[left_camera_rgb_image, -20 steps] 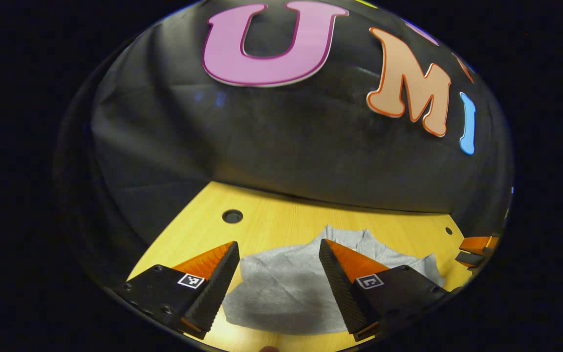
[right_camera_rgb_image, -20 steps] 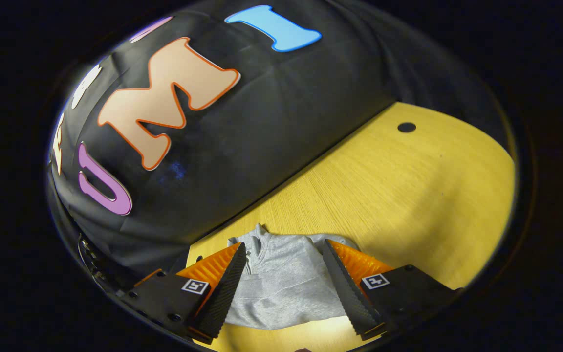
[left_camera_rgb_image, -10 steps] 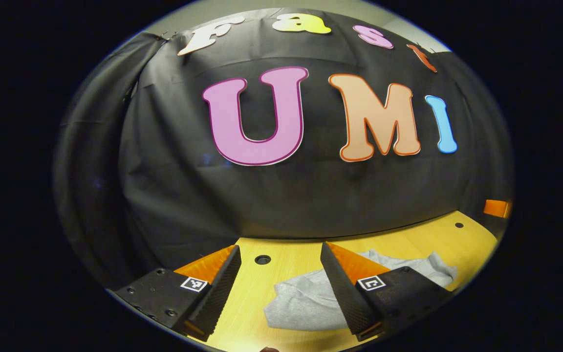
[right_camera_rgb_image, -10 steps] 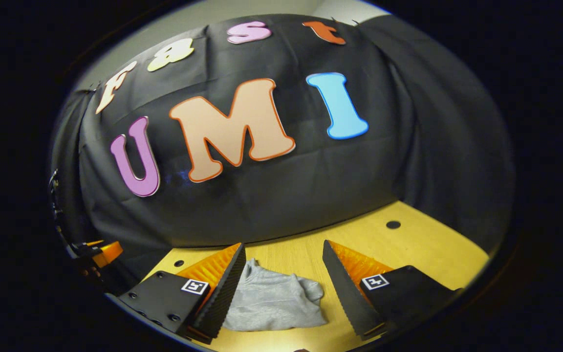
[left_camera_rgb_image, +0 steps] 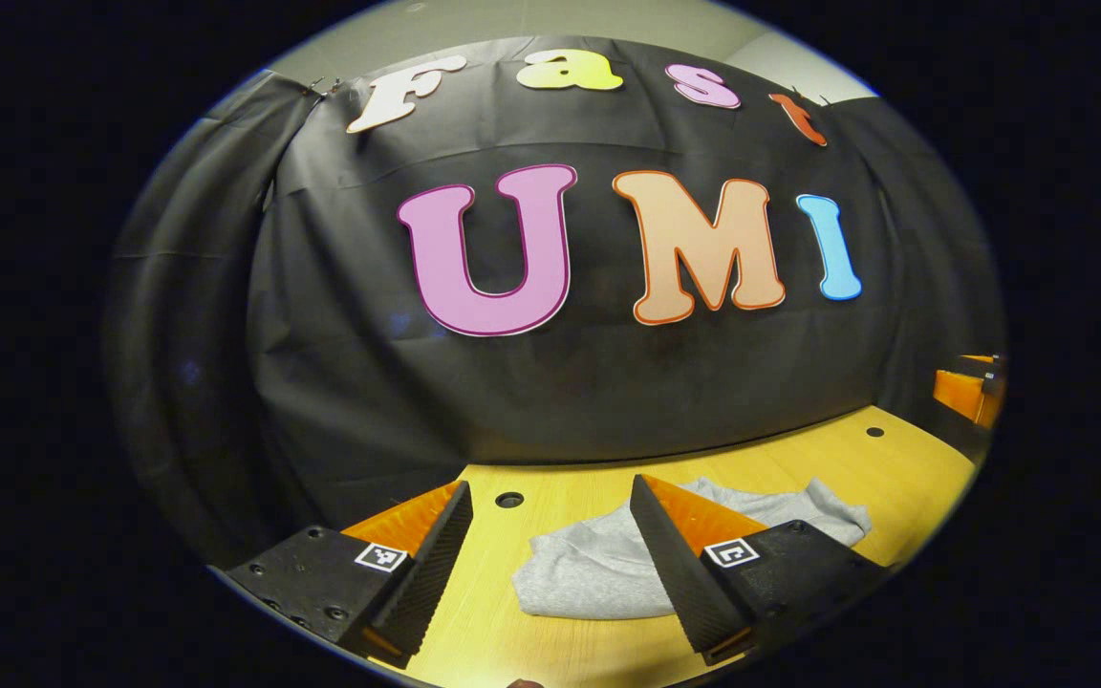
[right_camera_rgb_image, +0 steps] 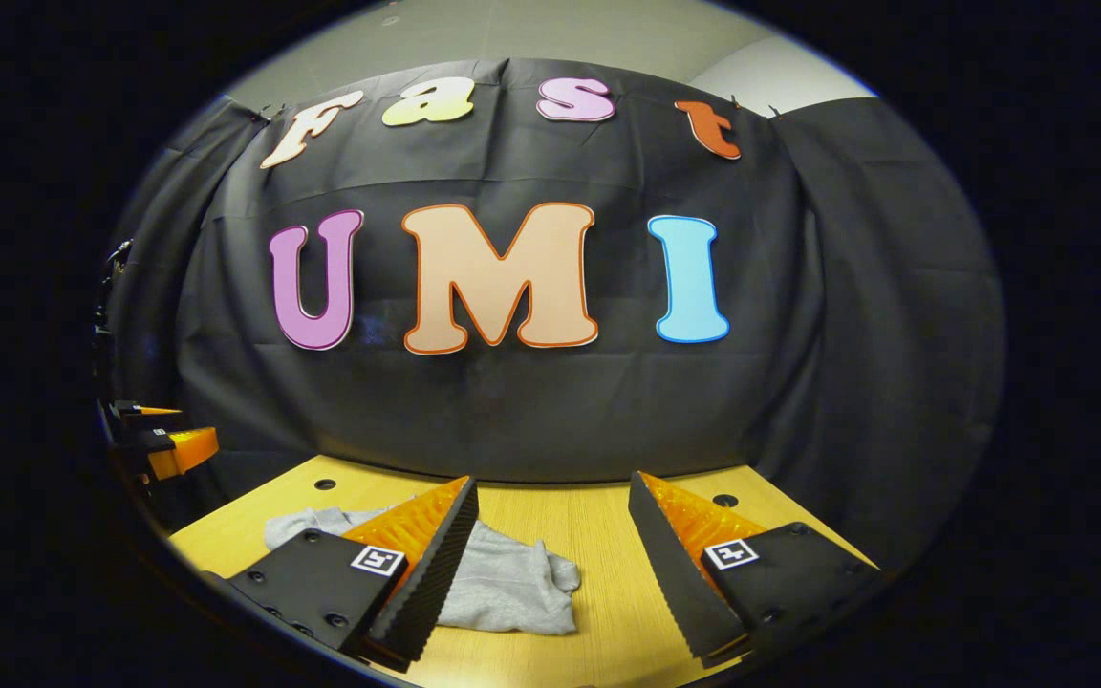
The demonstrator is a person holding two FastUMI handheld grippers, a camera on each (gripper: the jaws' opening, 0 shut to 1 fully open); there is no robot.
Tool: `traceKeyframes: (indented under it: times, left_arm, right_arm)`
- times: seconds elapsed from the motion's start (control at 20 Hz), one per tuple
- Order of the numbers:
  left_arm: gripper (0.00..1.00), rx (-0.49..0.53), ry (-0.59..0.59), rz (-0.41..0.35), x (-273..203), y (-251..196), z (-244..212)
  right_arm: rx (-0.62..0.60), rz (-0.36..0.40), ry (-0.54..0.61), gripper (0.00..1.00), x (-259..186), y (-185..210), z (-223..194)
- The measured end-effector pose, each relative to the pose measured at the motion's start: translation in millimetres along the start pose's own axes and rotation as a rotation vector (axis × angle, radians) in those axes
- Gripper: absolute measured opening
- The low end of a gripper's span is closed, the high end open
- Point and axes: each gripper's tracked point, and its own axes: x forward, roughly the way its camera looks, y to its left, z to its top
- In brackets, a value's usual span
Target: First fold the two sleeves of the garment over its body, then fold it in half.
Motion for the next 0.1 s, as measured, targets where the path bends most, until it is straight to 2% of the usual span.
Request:
traceKeyframes:
  times: [0.1]
  left_arm:
    - [0.96,0.01,-0.005,0.01,-6.6,4.0,-0.9]
  right_arm:
    - [-0.004,-0.003,-0.012,0.95,-6.0,-0.3,4.5]
